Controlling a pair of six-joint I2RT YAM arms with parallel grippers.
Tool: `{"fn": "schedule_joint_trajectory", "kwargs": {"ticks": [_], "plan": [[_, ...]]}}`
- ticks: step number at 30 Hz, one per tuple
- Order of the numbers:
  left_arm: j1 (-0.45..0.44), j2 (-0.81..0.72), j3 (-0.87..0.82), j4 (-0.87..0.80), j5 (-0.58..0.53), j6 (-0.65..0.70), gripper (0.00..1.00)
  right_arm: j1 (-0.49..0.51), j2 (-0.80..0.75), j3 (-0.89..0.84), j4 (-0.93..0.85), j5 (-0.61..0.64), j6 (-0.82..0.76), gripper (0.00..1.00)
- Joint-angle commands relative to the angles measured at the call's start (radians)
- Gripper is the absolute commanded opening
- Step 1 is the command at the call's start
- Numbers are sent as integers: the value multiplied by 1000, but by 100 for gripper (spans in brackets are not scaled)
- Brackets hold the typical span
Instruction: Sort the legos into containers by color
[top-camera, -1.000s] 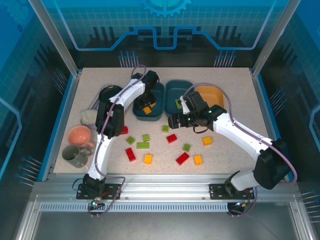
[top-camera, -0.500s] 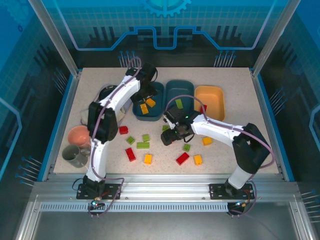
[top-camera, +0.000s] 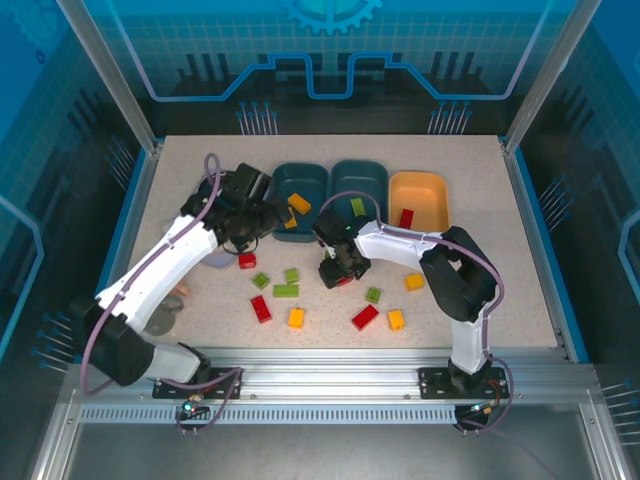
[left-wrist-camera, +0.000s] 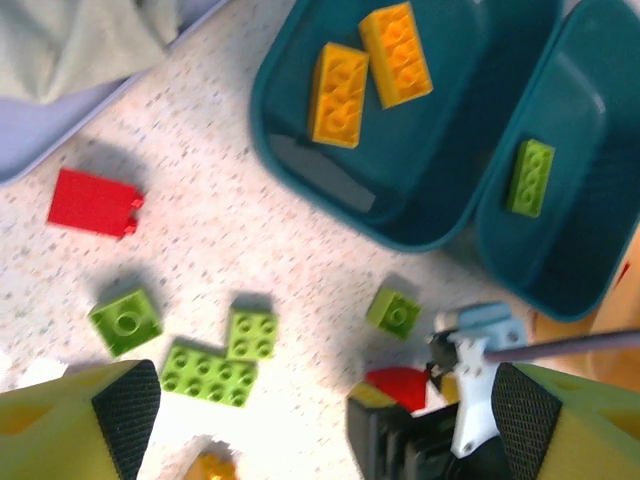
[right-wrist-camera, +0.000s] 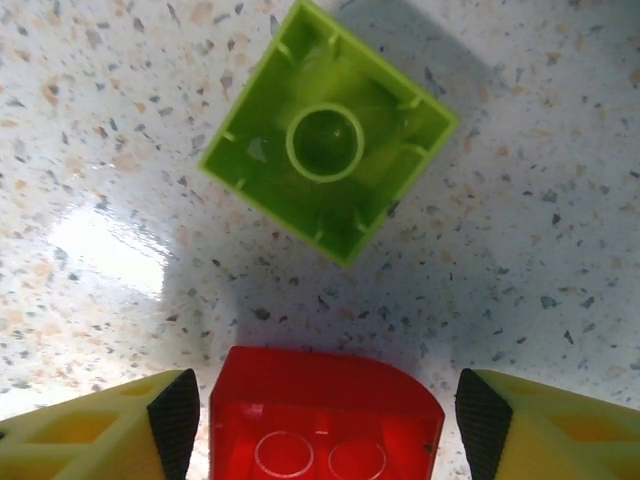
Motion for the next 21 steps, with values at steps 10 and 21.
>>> {"fn": "schedule_joint_trajectory", "kwargs": {"ticks": [10,21], "plan": [[-30,-153,-119,33,16,-37,89,4,36,34,-62,36,35,48],[-191,-66,-112,219,87,28,89,-180,-284,3,-162,143,73,44]]}}
